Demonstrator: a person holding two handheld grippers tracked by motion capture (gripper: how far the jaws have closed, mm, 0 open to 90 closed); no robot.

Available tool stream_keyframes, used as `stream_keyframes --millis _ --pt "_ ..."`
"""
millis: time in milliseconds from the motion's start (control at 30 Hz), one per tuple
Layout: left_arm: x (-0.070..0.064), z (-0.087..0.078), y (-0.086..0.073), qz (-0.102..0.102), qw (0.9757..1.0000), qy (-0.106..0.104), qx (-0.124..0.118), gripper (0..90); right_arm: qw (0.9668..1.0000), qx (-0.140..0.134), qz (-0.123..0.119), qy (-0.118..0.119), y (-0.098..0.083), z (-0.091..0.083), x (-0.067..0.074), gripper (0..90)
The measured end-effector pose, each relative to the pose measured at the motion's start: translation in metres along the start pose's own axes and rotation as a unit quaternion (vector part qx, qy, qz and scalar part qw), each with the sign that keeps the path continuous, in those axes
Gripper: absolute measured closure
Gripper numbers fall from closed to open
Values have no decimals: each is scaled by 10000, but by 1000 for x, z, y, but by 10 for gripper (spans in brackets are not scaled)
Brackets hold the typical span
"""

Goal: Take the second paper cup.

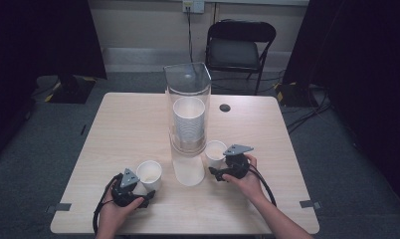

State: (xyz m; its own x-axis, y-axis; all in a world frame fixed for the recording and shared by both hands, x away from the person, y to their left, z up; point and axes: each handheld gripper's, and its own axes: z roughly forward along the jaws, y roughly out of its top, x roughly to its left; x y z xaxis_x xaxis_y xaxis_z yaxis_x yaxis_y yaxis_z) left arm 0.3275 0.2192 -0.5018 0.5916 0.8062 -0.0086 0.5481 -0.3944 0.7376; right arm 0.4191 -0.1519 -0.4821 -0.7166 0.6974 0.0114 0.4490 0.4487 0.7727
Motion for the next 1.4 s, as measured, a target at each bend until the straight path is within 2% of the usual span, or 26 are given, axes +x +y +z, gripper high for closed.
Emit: stream_keyframes --millis 433,633,767,933,1167,1400 --pt "0 0 0 1 10000 1 1 133 9999 -34 12 131 -4 -25 -2 145" --pt "0 0 0 1 10000 1 1 133 9998 -36 -90 176 -9 -34 0 144" --pt "0 0 0 1 10000 0 0 133 9999 -35 19 126 -17 -40 -3 144" --pt "0 0 0 1 10000 1 1 133 10000 -20 -32 59 -22 -51 -7 144" --pt "0 0 0 0 10000 0 1 133 9999 40 34 104 -36 -62 -12 145" --pt "0 0 0 -3 10000 0 3 133 9999 76 99 3 -52 -76 -21 146"
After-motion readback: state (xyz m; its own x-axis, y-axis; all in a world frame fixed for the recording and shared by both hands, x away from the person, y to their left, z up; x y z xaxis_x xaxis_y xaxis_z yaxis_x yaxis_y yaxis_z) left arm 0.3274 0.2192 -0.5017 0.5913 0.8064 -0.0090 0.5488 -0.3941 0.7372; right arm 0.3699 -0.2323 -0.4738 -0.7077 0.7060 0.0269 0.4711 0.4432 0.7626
